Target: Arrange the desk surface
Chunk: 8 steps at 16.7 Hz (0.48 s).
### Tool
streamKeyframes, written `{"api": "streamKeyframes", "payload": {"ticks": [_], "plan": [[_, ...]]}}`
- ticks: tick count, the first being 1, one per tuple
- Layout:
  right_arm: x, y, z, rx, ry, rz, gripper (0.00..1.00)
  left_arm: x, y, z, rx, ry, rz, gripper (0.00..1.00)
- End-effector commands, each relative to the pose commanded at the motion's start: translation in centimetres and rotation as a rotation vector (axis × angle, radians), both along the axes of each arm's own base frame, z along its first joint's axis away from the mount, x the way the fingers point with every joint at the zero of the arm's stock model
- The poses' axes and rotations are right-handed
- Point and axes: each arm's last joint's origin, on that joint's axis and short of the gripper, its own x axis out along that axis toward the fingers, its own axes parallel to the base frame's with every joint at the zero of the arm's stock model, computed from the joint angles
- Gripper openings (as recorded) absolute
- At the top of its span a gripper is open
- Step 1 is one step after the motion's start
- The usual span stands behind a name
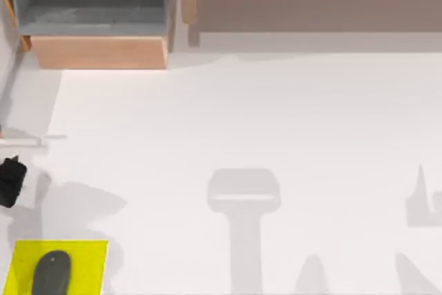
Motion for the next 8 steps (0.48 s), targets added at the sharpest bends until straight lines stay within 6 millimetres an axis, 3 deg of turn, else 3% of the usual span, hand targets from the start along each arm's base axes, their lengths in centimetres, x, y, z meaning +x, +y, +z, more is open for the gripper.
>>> {"api": "streamKeyframes", "payload": {"ticks": [4,8], "plan": [[0.0,0.0,0.0,0.0,0.0,0.0,1.0,-0.7,5.0,-1.1,0.347,-0.279,-0.121,1.0],[0.0,0.0,0.0,0.0,0.0,0.0,1.0,-1.4,8.5,-1.3,0.739,-0.482,-0.254,1.0]]}}
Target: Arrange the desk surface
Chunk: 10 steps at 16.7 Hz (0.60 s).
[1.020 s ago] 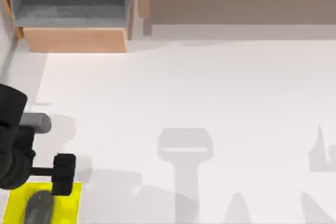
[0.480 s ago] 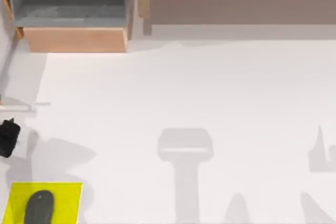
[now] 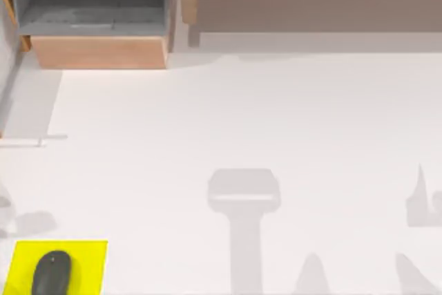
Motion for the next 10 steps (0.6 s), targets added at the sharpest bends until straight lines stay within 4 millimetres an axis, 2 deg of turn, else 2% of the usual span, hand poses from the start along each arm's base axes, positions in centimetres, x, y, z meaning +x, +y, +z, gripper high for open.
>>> {"api": "streamKeyframes", "payload": {"ticks": [3,5,10], "plan": [[0.0,0.0,0.0,0.0,0.0,0.0,1.0,0.1,2.0,0.3,0.239,-0.111,-0.058,1.0],[0.0,0.0,0.0,0.0,0.0,0.0,1.0,0.2,2.8,0.4,0.336,-0.156,-0.082,1.0],[0.0,0.0,0.0,0.0,0.0,0.0,1.0,0.3,3.1,0.5,0.369,-0.171,-0.09,1.0]]}}
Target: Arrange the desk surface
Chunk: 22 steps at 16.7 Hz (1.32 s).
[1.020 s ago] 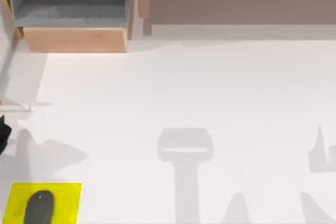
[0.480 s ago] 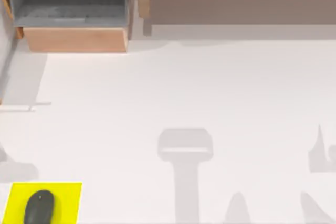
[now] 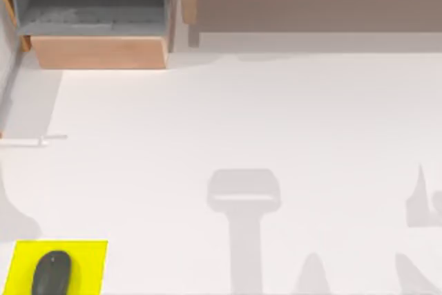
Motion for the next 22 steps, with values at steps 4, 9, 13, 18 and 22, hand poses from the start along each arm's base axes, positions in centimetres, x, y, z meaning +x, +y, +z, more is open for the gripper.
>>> {"api": "streamKeyframes", "payload": {"ticks": [4,9,13,18,22], "plan": [[0.0,0.0,0.0,0.0,0.0,0.0,1.0,0.9,-0.1,0.0,0.0,0.0,0.0,1.0],[0.0,0.0,0.0,0.0,0.0,0.0,1.0,2.5,-0.1,0.0,0.0,0.0,0.0,1.0],[0.0,0.0,0.0,0.0,0.0,0.0,1.0,2.5,-0.1,0.0,0.0,0.0,0.0,0.85],[0.0,0.0,0.0,0.0,0.0,0.0,1.0,2.5,-0.1,0.0,0.0,0.0,0.0,0.47],[0.0,0.0,0.0,0.0,0.0,0.0,1.0,2.5,-0.1,0.0,0.0,0.0,0.0,0.17]]}}
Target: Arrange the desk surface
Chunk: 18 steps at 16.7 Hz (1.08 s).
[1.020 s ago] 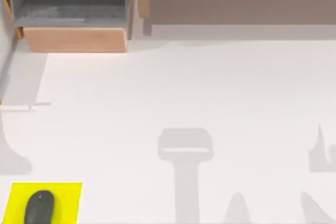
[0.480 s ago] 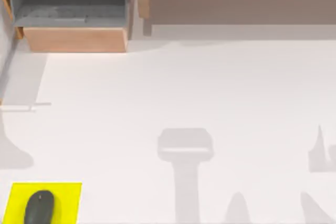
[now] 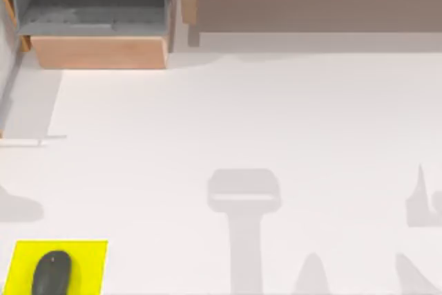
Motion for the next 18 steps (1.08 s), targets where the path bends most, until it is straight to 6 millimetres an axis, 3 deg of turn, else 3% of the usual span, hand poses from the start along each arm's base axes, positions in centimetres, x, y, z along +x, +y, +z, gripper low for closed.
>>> {"api": "streamKeyframes", "payload": {"ticks": [2,3,12,14,18], "plan": [[0.0,0.0,0.0,0.0,0.0,0.0,1.0,0.0,0.0,0.0,0.0,0.0,0.0,0.02],[0.0,0.0,0.0,0.0,0.0,0.0,1.0,0.0,0.0,0.0,0.0,0.0,0.0,0.0],[0.0,0.0,0.0,0.0,0.0,0.0,1.0,0.0,0.0,-0.4,-0.016,0.017,0.003,0.0],[0.0,0.0,0.0,0.0,0.0,0.0,1.0,1.1,0.1,-0.6,-0.016,0.023,0.002,0.0],[0.0,0.0,0.0,0.0,0.0,0.0,1.0,5.3,0.1,-0.3,-0.009,0.01,0.001,0.0]]}}
